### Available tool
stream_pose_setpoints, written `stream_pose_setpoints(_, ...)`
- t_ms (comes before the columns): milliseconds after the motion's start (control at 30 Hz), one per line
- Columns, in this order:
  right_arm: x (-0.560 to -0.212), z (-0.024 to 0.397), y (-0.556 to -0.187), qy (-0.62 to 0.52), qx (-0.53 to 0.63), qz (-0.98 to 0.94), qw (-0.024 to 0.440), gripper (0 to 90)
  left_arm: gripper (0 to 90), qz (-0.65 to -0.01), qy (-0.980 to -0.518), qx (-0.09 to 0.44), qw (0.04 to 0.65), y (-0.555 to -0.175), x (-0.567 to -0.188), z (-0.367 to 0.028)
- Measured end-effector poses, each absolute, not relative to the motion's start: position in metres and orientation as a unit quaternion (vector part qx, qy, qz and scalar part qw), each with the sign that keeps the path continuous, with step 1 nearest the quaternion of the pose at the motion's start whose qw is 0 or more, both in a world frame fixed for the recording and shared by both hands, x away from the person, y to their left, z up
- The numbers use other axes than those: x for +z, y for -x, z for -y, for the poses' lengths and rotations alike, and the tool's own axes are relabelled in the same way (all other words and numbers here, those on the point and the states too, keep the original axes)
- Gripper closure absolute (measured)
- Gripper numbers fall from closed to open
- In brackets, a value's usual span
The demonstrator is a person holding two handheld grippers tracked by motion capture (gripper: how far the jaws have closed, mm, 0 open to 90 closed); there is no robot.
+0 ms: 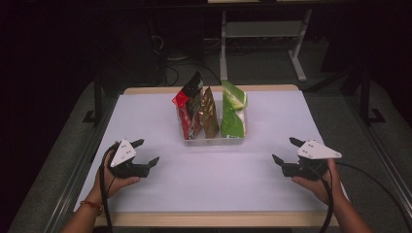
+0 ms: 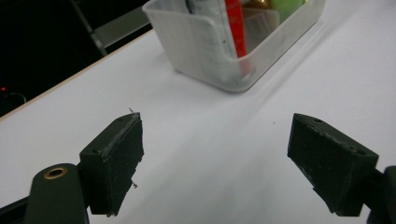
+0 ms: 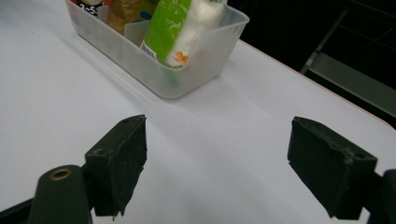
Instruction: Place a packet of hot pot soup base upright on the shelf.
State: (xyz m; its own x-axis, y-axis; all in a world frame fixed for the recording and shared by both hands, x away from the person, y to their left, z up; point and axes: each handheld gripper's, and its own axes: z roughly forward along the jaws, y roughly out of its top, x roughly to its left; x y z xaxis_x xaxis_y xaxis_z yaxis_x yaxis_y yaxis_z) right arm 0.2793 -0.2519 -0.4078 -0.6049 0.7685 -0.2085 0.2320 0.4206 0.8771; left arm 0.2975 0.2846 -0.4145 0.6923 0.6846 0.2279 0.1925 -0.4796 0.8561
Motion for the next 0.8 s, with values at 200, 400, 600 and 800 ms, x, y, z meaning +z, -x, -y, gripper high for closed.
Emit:
stream_pose_setpoints(200, -0.411, 0.264, -0.275, -0.336, 0.429, -0.775, 0.319, 19.3, 16.5, -0.285, -0.805, 0.282, 0.437, -0.292, -0.422, -0.297)
stream_pose_setpoints(400, -0.416, 0.277, -0.269, -0.347, 0.432, -0.767, 0.323, 18.6, 16.4, -0.293, -0.8, 0.287, 0.437, -0.288, -0.426, -0.308)
stream_pose_setpoints(600, -0.421, 0.289, -0.263, -0.357, 0.438, -0.759, 0.324, 18.5, 16.5, -0.308, -0.795, 0.284, 0.439, -0.284, -0.43, -0.319)
stream_pose_setpoints(800, -0.426, 0.297, -0.257, -0.37, 0.442, -0.75, 0.325, 18.4, 16.5, -0.318, -0.79, 0.285, 0.44, -0.279, -0.434, -0.329)
